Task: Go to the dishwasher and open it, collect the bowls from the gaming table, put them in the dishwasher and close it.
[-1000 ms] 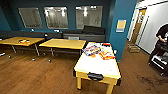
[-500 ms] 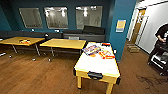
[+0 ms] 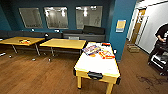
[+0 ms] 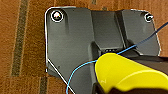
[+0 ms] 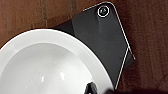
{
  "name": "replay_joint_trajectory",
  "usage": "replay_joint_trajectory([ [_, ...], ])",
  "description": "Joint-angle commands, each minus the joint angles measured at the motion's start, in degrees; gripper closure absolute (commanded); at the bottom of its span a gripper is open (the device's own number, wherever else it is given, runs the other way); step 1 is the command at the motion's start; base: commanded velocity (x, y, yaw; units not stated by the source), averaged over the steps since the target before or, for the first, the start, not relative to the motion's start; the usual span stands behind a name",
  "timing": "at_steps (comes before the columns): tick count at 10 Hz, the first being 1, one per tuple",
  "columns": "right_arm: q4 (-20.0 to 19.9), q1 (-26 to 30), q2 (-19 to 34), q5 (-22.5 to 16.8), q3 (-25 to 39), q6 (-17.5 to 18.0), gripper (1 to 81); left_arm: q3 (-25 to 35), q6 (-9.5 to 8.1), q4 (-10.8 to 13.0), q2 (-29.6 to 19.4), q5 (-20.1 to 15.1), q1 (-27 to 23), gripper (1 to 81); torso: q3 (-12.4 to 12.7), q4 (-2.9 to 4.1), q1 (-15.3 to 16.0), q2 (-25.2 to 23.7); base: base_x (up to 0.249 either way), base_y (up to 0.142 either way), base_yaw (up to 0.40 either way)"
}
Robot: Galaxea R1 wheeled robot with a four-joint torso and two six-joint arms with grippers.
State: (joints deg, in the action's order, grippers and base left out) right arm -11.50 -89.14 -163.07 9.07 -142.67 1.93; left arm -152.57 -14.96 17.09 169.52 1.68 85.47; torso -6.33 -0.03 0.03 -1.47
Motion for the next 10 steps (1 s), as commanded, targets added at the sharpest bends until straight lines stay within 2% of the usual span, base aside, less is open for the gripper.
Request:
replay_joint_trajectory([
  [1,0.8,2.0,0.6,-3.0,0.1,-0.1,81.1,0.0,0.37,1.5,-0.2,-2.8,-2.1,81.1,0.0,0.0,0.0,0.0,0.0,0.0,0.0],
  [3,0.8,2.1,0.6,-3.0,0.0,-0.1,81.1,0.0,0.37,1.9,-0.1,-2.8,-2.0,81.1,0.0,0.0,0.0,0.0,0.0,0.0,-0.056],
  [7,0.8,2.0,0.6,-3.0,-0.1,-0.1,81.1,0.0,1.42,1.8,0.0,-2.9,-2.1,81.1,0.0,0.0,0.0,0.0,0.0,0.0,-0.347],
  [10,0.8,2.0,0.4,-3.0,-0.1,-0.1,81.1,0.0,1.42,1.8,0.2,-2.9,-2.1,81.1,0.0,0.0,0.1,0.0,0.0,0.0,-0.38],
])
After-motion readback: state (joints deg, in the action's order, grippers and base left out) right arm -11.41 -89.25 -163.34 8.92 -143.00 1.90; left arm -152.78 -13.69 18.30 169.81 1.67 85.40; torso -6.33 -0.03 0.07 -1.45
